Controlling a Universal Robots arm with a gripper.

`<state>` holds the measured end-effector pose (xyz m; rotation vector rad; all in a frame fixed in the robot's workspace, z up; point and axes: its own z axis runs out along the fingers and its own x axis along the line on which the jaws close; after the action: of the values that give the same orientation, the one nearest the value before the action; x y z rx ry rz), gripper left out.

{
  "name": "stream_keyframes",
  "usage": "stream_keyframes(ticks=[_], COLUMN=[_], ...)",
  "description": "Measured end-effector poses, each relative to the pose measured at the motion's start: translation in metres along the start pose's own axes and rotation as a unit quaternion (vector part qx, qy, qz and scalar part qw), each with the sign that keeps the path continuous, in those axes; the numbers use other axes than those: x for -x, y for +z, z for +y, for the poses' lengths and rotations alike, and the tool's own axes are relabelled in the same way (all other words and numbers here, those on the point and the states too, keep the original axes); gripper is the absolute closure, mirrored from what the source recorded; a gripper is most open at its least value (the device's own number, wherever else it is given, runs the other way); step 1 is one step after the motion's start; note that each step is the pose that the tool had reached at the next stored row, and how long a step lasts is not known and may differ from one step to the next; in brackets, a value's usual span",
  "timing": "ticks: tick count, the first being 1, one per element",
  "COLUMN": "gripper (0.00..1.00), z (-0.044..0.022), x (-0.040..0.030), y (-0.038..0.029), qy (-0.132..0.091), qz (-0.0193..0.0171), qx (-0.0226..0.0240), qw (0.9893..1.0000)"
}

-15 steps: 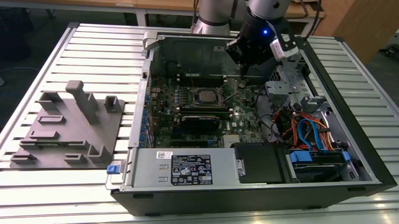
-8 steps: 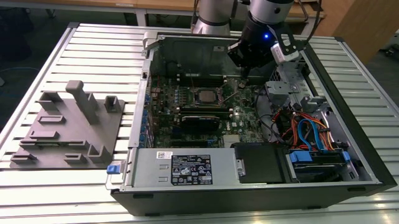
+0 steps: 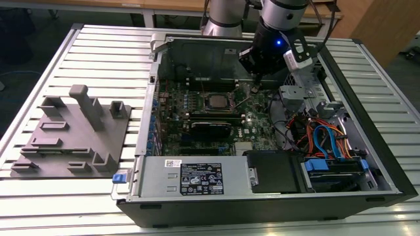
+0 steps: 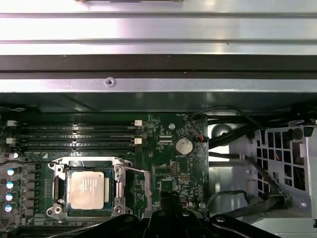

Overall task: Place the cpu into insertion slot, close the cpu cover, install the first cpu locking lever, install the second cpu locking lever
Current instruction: 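Close the cpu cover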

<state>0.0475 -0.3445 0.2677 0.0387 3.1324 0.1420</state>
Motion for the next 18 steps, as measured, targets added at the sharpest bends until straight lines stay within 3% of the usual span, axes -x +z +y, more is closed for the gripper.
stream_keyframes(ticks=[5, 13, 18], gripper=[0.9, 0.9, 0.9], z=[-0.0007, -0.0008, -0.0015], x=[0.0, 0.0, 0.0006], y=[0.0077, 0.0081, 0.0121], qy=[0.0, 0.0, 0.0], qz=[0.0, 0.0, 0.0], qx=[-0.0001, -0.0001, 0.0], qw=[1.0, 1.0, 1.0])
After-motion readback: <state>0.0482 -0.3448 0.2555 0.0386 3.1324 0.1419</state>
